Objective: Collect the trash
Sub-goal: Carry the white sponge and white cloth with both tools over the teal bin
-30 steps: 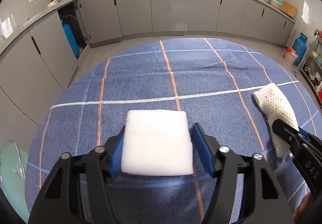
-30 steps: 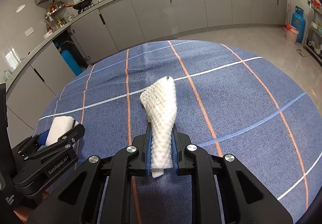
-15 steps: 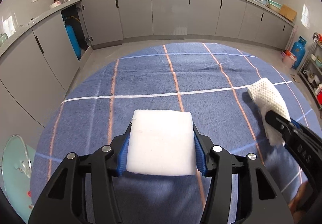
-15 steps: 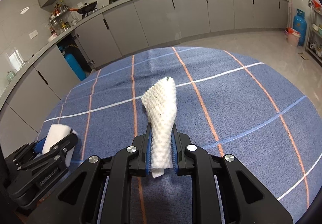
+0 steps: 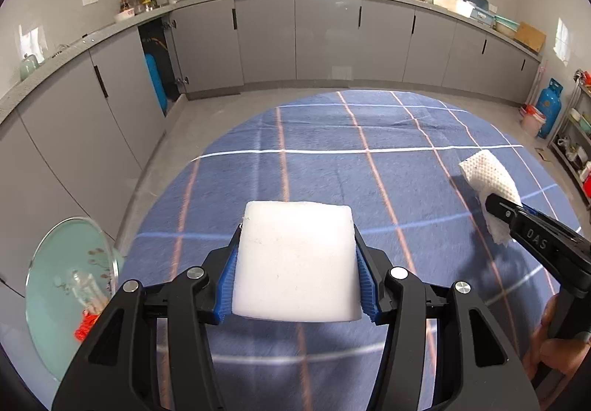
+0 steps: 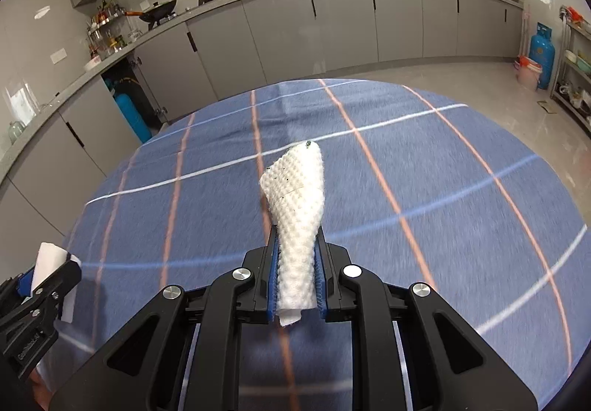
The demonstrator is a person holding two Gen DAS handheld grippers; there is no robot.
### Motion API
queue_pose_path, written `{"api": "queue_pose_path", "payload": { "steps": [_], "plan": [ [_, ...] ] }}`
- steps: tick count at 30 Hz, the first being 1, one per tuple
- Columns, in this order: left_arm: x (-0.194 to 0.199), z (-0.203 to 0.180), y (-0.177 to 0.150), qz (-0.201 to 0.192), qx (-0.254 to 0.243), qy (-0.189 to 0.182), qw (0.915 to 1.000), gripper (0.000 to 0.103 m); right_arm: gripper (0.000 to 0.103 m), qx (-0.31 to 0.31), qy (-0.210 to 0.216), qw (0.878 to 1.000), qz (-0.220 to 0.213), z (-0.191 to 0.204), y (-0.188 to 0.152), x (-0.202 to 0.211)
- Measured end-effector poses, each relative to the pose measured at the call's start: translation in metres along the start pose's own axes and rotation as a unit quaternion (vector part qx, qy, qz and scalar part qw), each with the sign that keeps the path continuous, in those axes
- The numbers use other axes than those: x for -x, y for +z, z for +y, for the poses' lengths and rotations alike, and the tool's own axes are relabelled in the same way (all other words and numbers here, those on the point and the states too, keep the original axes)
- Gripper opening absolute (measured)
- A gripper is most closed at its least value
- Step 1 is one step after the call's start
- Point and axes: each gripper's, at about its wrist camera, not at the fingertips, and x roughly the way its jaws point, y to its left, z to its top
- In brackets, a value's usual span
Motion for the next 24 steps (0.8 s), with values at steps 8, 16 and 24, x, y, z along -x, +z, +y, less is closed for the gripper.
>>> {"api": "queue_pose_path", "payload": {
  "steps": [8, 16, 24],
  "plan": [
    [0.028, 0.008, -0.022, -0.006, 0.003, -0.011, 0.9999, 0.052, 0.017, 0.001, 0.018, 1.0, -0.024, 0.022, -0.034, 0.049],
    [0.055, 0.02, -0.049, -0.011, 0.01, -0.009, 0.9998, 0.052, 0.017, -0.004, 0.035, 0.999, -0.029, 0.039, -0.059, 0.079],
    [0.076, 0.039, -0.068, -0.017, 0.028, -0.005, 0.9994, 0.052, 0.017, 0.005, 0.056, 0.998, -0.032, 0.058, -0.079, 0.105]
  ]
}}
